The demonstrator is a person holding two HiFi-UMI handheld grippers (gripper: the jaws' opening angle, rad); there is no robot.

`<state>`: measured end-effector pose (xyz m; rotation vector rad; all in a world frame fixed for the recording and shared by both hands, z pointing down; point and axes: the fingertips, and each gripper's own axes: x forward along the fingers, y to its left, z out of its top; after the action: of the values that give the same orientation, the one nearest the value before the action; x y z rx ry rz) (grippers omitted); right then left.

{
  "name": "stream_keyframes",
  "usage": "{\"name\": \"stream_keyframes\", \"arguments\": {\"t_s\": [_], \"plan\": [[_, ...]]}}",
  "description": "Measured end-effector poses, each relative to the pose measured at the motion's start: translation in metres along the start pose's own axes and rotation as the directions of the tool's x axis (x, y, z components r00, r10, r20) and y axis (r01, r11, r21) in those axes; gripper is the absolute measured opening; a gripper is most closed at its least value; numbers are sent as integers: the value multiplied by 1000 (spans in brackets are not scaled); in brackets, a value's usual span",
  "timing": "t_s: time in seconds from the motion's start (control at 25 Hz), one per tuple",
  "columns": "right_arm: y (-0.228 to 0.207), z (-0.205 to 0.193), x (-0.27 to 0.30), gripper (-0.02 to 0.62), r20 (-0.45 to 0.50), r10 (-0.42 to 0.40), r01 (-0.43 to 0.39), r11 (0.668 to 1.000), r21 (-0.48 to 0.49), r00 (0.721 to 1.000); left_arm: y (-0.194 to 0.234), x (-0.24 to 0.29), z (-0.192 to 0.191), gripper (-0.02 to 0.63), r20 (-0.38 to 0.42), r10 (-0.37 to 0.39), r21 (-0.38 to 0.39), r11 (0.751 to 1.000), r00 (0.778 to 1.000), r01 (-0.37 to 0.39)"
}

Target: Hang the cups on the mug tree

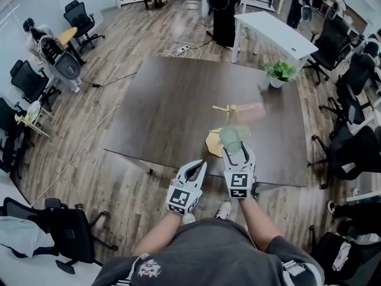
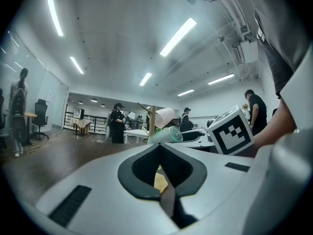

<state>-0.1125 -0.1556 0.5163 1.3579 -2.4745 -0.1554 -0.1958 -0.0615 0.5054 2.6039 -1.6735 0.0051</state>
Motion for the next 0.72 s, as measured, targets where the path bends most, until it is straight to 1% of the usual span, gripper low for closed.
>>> {"name": "stream_keyframes", "arguments": {"t_s": [0.2,0.44,0.56,0.68,0.72], "plan": [[2,-2,-1,298,-23,-18,18,1000,0,1000,2,-9,0,6,-4,0,-7,1000,1000,0],[2,1,-6,298,-8,-53,53,998,30,999,4,-19,-2,6,-4,-7,1,1000,1000,7],[5,3,-19,299,0,-64,64,995,72,998,5,-22,-1,6,-1,-18,5,1000,1000,18],[12,5,-45,298,14,-70,68,992,107,997,4,-26,0,6,-3,-30,11,999,1000,30],[16,7,-55,267,26,-68,65,992,112,997,4,-29,1,6,-6,-35,13,999,999,35]]}}
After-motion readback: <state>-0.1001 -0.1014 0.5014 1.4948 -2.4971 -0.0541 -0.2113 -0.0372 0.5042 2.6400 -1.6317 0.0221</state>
